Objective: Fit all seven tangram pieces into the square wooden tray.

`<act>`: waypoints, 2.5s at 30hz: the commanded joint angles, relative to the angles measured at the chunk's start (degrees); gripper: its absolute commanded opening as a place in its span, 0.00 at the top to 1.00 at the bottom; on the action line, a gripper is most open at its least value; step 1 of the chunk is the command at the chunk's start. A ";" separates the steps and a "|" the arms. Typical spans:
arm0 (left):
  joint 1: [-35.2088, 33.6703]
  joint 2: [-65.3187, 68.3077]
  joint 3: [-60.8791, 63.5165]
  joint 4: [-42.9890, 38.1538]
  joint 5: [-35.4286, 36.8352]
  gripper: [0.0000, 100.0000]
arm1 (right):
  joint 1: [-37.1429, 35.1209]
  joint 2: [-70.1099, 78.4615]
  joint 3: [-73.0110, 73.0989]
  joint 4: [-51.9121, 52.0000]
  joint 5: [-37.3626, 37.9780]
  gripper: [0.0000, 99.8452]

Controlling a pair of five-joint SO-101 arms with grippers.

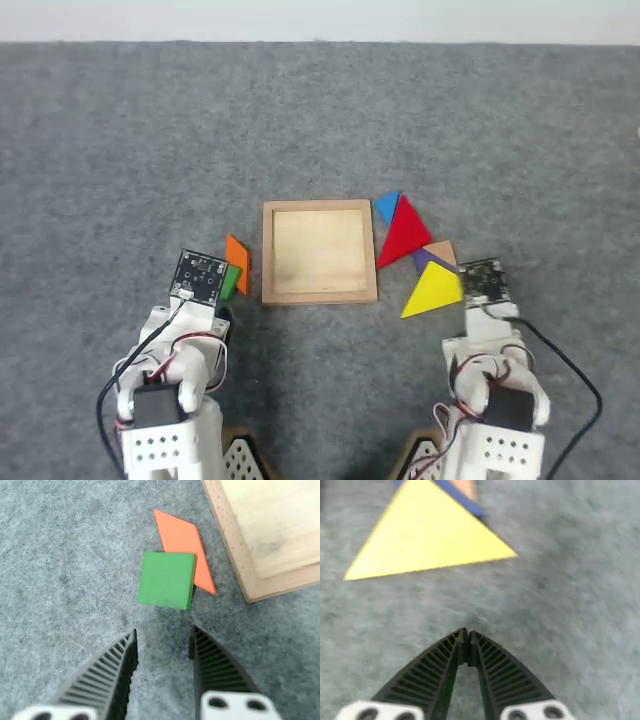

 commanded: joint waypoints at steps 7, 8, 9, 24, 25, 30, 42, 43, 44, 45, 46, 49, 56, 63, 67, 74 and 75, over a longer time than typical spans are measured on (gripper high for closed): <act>-0.26 -0.09 -0.40 0.26 -0.53 0.83 | -0.75 -0.92 -1.58 -3.12 16.62 0.99; -0.35 -0.09 -0.40 0.26 -0.53 0.83 | -0.04 -0.84 -2.90 -4.70 21.98 0.99; -0.35 -0.09 -0.40 0.26 -0.53 0.83 | 1.10 -0.84 -4.57 -4.53 24.62 0.99; -0.35 -0.09 -0.40 0.26 -0.53 0.83 | -13.41 42.68 -35.87 -17.89 -10.55 0.81; -0.35 -0.09 -0.40 0.26 -0.53 0.83 | -14.46 49.01 -39.30 -19.47 -15.47 0.81; -0.35 -0.09 -0.40 0.26 -0.53 0.83 | -16.57 76.79 -55.30 -19.56 -42.64 0.80; -0.35 -0.09 -0.40 0.26 -0.53 0.83 | -17.19 110.73 -76.66 -6.90 -58.55 0.80; -0.35 -0.09 -0.40 0.26 -0.53 0.83 | -17.10 111.34 -76.66 -6.90 -58.55 0.80; -0.35 -0.09 -0.40 0.26 -0.53 0.83 | -17.10 111.78 -76.66 -6.90 -58.55 0.80; -0.35 -0.09 -0.40 0.26 -0.53 0.83 | -16.66 112.13 -76.66 -6.90 -58.55 0.80; -0.35 -0.09 -0.40 0.26 -0.53 0.83 | -15.96 112.57 -76.66 -6.90 -58.55 0.81; -0.35 -0.09 -0.40 0.26 -0.53 0.83 | -12.79 113.98 -76.57 -6.37 -58.20 0.81; -0.35 -0.09 -0.40 0.26 -0.53 0.83 | -8.04 116.97 -76.48 -1.10 -53.54 0.86; -0.35 -0.09 -0.40 0.26 -0.53 0.83 | -7.34 120.40 -75.34 -0.66 -45.98 0.95; -0.35 -0.09 -0.40 0.26 -0.53 0.83 | -6.90 123.56 -76.22 0.84 -44.04 0.95; -0.35 -0.09 -0.40 0.26 -0.53 0.83 | -4.53 125.76 -78.07 3.12 -41.93 0.85; -0.35 -0.09 -0.40 0.26 -0.53 0.83 | -4.26 125.67 -77.89 3.12 -41.93 0.82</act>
